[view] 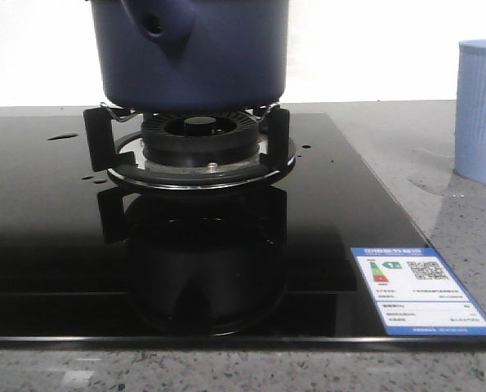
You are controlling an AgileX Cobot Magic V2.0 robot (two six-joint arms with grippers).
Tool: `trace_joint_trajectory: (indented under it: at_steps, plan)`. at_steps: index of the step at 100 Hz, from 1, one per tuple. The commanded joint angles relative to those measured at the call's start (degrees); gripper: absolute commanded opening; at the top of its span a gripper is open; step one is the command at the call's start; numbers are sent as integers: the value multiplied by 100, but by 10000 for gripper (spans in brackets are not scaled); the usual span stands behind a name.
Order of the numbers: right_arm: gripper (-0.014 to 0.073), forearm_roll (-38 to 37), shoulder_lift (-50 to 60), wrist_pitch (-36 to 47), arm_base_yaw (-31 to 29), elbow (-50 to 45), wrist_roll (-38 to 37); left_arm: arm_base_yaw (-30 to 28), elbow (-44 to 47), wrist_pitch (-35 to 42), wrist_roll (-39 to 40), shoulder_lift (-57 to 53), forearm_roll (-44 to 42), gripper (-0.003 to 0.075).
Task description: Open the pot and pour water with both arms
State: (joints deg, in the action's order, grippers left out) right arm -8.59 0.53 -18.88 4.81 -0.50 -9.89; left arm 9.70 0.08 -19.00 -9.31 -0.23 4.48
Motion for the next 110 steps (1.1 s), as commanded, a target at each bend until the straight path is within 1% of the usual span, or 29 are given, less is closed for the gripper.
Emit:
trace_joint_trajectory:
  at_steps: [1,74,81,92,97,102,103,104,110]
  plan:
    - [-74,-71,104,79,-26,-161,64,-16,182,241,70,-148,29,-19]
    - [-74,-71,104,79,-26,-161,64,-16,182,241,70,-148,29,-19]
    - [-74,-130,104,283,-26,-161,64,-16,182,241,70,-148,29,-19]
    - [-74,114,104,1094,-26,-161,44,-16,182,461,70,-148,53,-19]
    - [-74,357,104,1401,-26,-161,44,-5,182,766,70,-148,245,-19]
    - [-74,707,104,1704,-26,-161,44,-5,182,1172,70,-148,762,-19]
    - [-74,828,104,1796,-26,-161,44,-5,182,1366,70,-148,1090,-19]
    - [-74,894,104,1841,-26,-161,33,-5,182,1366,70,-148,1090,-19]
    - [-74,1533,104,2092,-26,-161,31,-5,182,1900,70,-148,2142,-19]
